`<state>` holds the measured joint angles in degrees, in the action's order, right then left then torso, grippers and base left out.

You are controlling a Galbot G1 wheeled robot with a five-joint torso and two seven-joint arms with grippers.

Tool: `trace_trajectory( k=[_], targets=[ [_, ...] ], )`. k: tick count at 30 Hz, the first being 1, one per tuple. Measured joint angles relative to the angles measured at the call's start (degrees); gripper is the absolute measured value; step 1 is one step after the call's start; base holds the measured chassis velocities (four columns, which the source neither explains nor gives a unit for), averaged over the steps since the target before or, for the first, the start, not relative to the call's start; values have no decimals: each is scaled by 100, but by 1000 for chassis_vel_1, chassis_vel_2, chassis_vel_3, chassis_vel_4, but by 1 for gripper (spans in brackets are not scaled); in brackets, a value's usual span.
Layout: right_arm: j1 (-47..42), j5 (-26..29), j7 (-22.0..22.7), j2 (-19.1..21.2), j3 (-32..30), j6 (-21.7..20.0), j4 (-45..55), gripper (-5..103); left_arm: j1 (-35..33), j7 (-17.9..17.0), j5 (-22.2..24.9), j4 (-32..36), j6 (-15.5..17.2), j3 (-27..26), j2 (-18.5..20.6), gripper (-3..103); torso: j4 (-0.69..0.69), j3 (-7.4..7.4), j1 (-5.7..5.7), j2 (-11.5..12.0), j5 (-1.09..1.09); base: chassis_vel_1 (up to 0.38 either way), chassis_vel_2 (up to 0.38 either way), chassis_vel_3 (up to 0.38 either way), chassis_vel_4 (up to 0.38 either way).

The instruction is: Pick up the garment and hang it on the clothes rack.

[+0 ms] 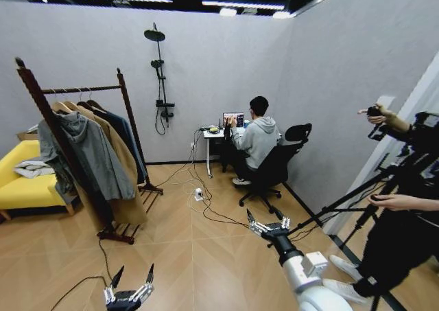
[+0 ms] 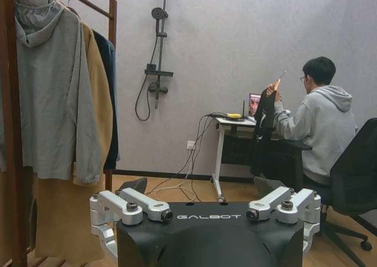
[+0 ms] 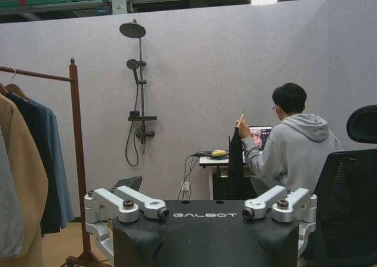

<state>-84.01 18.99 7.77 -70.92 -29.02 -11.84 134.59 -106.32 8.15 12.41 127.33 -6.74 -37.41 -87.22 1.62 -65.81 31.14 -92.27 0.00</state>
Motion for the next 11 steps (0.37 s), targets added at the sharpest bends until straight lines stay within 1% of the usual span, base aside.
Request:
trace_trajectory(
  k=[11],
  targets=[
    [-36, 7, 1, -23, -8, 5, 41, 100, 0, 0, 0, 0, 0, 0, 0, 100, 0, 0, 0, 0, 1, 0, 0, 0, 0]
  ],
)
